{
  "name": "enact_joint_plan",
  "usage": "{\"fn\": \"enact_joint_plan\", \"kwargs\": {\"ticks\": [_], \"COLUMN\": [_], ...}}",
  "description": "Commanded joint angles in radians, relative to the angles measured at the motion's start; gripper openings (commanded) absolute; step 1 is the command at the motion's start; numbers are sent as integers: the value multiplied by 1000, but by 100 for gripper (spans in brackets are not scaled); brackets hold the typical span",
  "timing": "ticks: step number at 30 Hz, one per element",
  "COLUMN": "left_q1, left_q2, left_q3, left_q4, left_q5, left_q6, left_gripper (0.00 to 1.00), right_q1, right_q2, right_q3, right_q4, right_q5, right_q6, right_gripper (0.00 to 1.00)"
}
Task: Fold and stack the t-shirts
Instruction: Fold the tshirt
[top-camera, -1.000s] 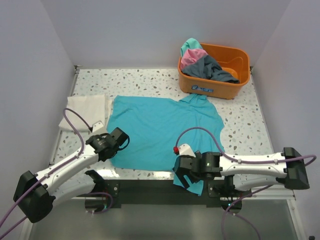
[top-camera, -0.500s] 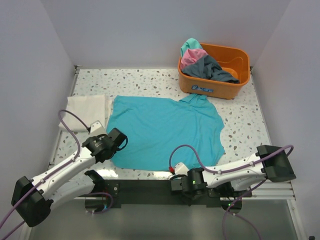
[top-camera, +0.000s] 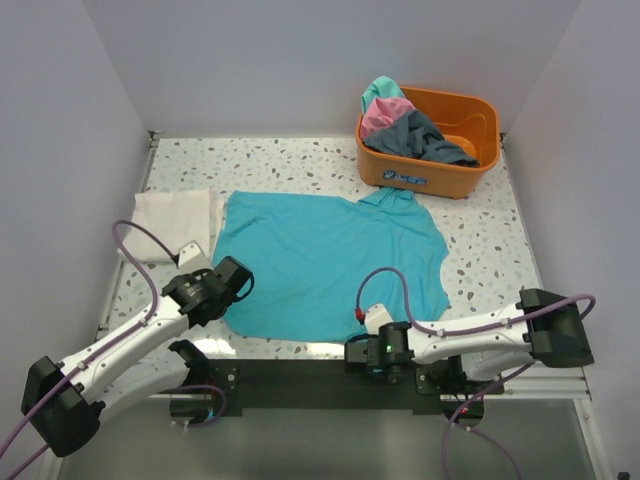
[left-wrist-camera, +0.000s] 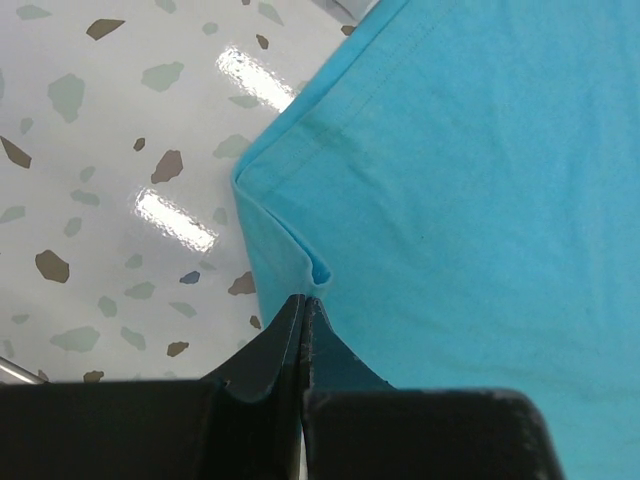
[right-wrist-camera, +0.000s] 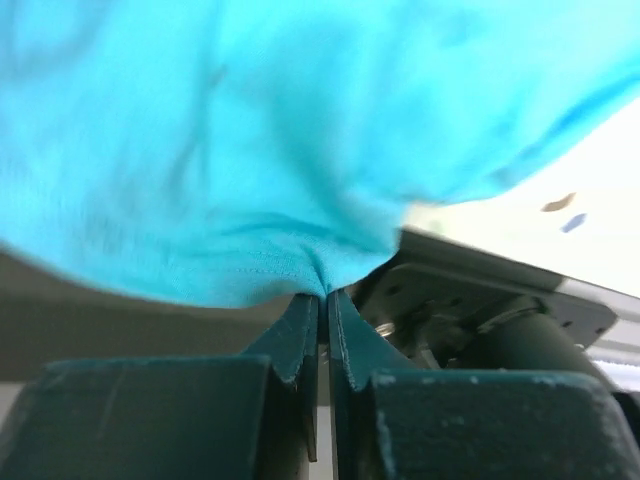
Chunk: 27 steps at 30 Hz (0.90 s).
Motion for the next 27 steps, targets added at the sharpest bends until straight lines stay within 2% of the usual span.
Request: {"fn": "enact_joint_plan", "kwargs": {"ticks": [1, 5, 10, 14, 18, 21, 27], "left_q1": [-6, -5, 0, 51, 188, 222, 256], "left_q2": [-9, 3, 42, 88, 121, 147, 316], "left_q3": [40, 69, 103, 141, 137, 136, 215], "left_q4": [-21, -17, 23, 88, 262, 344, 419], "left_q5": [-73, -102, -147, -159, -102, -114, -139], "left_q6": [-29, -29, -18, 49, 172, 214, 260], "left_gripper": [0, 0, 0, 0, 0, 0, 0], "right_q1": [-96, -240, -424, -539, -657, -749, -911], "right_q2": [-87, -191, -242, -215, -155, -126, 3], "right_q3": [77, 158, 250, 313, 356, 376, 415], "right_q4": [-95, -150, -115, -52, 26, 94, 209], "right_q5": [151, 237, 295, 320, 309, 297, 199], "right_q6": [2, -66, -202, -303, -389, -466, -581], "right_gripper": [0, 0, 0, 0, 0, 0, 0]}}
